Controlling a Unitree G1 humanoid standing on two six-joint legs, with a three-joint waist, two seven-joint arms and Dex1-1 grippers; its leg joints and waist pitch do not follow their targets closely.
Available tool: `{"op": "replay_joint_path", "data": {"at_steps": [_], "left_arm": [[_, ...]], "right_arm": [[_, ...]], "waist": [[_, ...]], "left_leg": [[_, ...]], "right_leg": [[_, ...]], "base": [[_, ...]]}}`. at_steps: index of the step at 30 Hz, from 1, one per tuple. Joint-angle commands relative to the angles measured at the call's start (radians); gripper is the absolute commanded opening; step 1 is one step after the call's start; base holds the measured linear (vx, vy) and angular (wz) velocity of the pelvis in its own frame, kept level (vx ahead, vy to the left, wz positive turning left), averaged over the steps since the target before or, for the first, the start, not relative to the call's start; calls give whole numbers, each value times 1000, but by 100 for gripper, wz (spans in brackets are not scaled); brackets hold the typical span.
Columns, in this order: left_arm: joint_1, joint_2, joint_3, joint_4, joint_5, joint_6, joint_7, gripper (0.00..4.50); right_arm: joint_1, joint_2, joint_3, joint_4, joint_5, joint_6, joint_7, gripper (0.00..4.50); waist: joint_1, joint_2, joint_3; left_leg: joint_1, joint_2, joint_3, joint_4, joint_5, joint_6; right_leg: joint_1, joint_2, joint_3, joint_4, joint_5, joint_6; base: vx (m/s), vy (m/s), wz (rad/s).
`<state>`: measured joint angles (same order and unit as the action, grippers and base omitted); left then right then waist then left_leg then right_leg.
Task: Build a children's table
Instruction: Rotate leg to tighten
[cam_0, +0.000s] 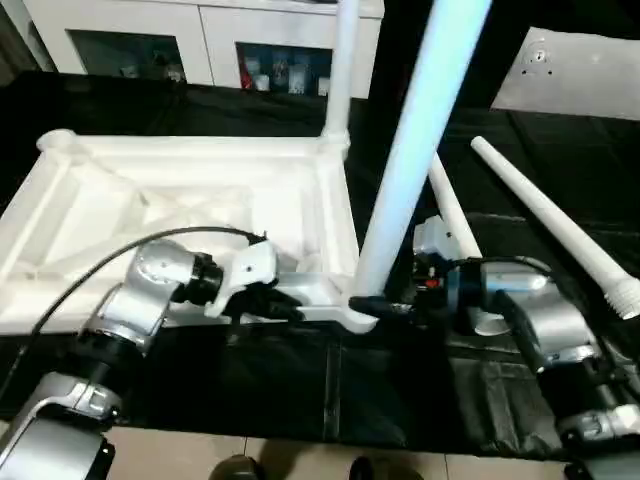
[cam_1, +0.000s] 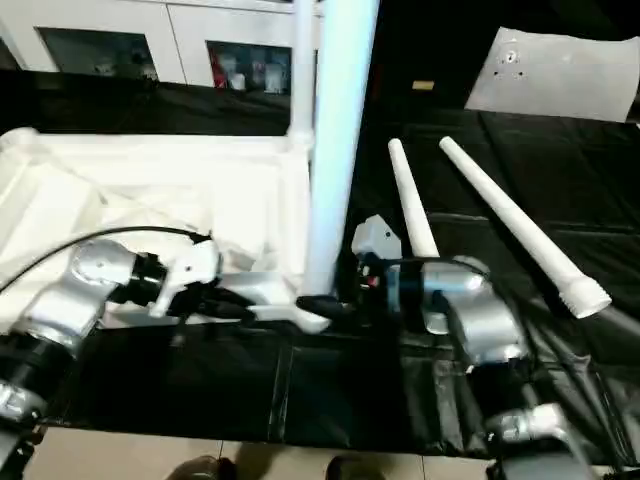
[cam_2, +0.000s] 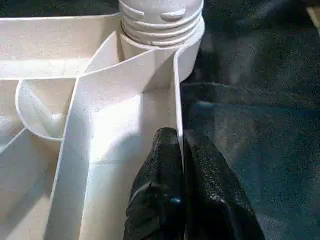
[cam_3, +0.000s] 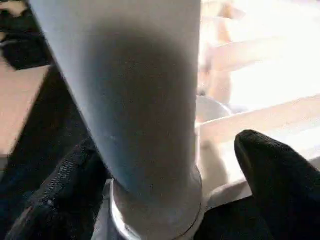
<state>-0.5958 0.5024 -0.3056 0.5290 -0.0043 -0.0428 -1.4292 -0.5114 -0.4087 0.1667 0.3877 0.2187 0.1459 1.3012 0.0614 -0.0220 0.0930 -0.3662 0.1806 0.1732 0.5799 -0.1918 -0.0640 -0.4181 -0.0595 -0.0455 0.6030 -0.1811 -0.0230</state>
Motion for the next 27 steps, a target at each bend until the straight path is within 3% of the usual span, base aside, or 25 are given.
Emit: {"op": "replay_joint_path", "data": {"at_steps": [1,6,14,17,19,27], "left_arm": [[-11,4,-54,23,34,-30,-56,0],[-29,4,-54,53,33,-44,-64,0],[-56,4,-58,127,38,-93,-77,0],[-59,5,-57,139,40,-98,-77,0],[-61,5,-59,146,41,-103,-78,0],[-55,0,-51,149,35,-82,-56,0]], "right_arm": [[-18,-15,11,4,15,-3,46,387],[-30,-18,17,20,15,-8,74,348],[-39,-22,22,40,25,-5,117,267],[-34,-15,27,38,25,-4,120,255],[-30,-13,31,35,26,-2,122,224],[21,-2,41,-16,41,39,116,197]], "waist": [[0,0,-63],[2,4,-64],[3,-2,-61],[3,-2,-63],[3,-1,-63],[8,8,-65]], "left_leg": [[10,52,-3,-59,-117,99],[10,52,-4,-59,-124,81],[10,51,-4,-59,-143,70],[9,53,-5,-60,-133,67],[8,53,-5,-60,-130,69],[11,55,-5,-60,-134,66]], "right_leg": [[62,-80,47,-57,-123,-273],[60,-78,47,-57,-131,-272],[59,-81,48,-64,-200,-253],[59,-81,46,-61,-190,-256],[59,-81,46,-60,-180,-258],[60,-81,46,-59,-161,-265]], "base": [[0,0,0],[0,0,0],[0,0,0],[0,0,0],[0,0,0],[0,0,0]]}}
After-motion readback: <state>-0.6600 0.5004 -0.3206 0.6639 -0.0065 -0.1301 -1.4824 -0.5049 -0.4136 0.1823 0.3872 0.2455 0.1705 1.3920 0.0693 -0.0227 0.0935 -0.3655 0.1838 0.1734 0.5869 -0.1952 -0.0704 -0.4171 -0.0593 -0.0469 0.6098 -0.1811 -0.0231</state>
